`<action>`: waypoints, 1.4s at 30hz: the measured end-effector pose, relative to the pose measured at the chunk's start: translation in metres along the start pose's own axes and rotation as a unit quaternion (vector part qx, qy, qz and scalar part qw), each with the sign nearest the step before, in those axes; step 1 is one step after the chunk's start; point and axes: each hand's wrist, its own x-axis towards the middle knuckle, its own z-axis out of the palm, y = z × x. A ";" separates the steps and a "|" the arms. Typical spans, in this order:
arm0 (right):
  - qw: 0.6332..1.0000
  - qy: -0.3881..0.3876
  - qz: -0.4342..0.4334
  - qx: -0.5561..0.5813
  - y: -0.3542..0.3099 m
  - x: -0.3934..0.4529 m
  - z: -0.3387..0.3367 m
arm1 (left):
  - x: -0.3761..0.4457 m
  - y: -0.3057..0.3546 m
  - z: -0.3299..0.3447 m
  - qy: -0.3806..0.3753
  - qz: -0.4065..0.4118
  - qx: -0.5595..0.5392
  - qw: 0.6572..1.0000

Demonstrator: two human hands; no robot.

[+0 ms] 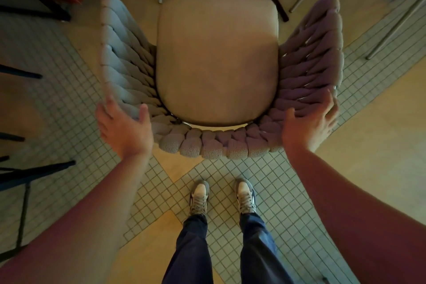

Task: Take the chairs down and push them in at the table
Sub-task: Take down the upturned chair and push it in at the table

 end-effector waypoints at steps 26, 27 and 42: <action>0.964 -0.143 -0.180 -0.131 -0.021 0.204 0.028 | 0.172 0.036 0.022 -0.090 0.022 0.083 0.992; 0.965 -0.140 -0.179 -0.128 -0.019 0.207 0.027 | 0.172 0.039 0.023 -0.086 0.030 0.097 0.991; 0.977 -0.110 -0.134 -0.124 -0.004 0.318 0.000 | 0.189 0.170 0.078 -0.109 0.101 0.051 0.988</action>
